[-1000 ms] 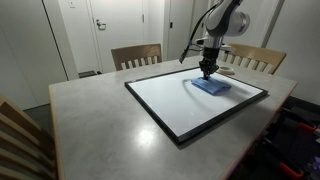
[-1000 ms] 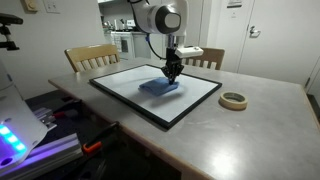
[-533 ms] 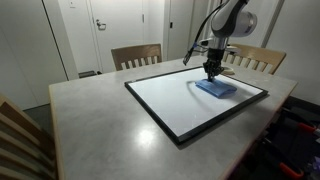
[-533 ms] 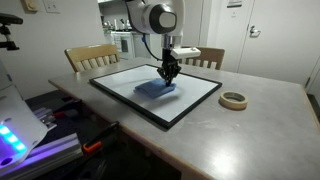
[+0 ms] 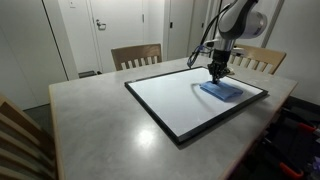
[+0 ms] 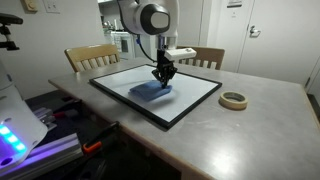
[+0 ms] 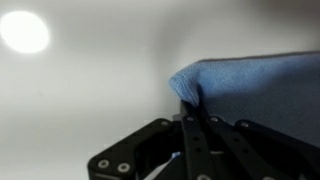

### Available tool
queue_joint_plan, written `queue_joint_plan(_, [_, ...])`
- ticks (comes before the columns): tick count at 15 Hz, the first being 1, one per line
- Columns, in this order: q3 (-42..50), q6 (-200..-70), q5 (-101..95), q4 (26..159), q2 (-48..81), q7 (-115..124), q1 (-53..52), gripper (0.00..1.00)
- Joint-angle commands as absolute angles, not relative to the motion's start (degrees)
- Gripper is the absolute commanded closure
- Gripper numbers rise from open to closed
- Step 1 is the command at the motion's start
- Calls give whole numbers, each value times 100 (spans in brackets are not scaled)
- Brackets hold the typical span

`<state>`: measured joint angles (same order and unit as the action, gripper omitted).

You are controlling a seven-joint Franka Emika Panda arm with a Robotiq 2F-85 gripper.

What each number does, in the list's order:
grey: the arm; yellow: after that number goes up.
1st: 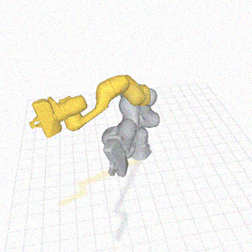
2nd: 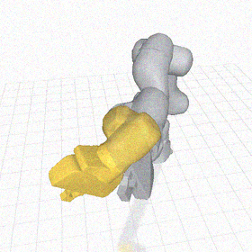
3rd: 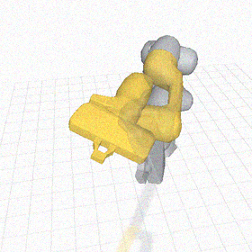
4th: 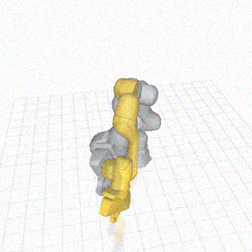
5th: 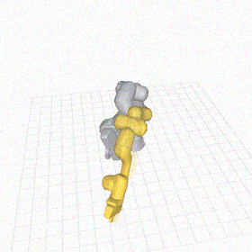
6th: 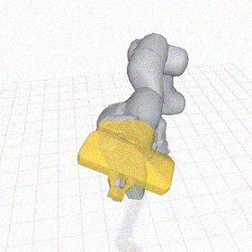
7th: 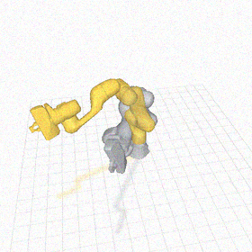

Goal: Use the blue cloth to wipe the board

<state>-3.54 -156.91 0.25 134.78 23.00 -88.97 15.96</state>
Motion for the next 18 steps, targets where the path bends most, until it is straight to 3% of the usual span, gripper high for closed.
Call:
queue_joint_plan(1, [-349, -16060, 45, 14102, 2232, -8930, 1644, 99])
queue_joint_plan(18, [-324, -16284, -58, 14522, 2036, -8747, 1463, 99])
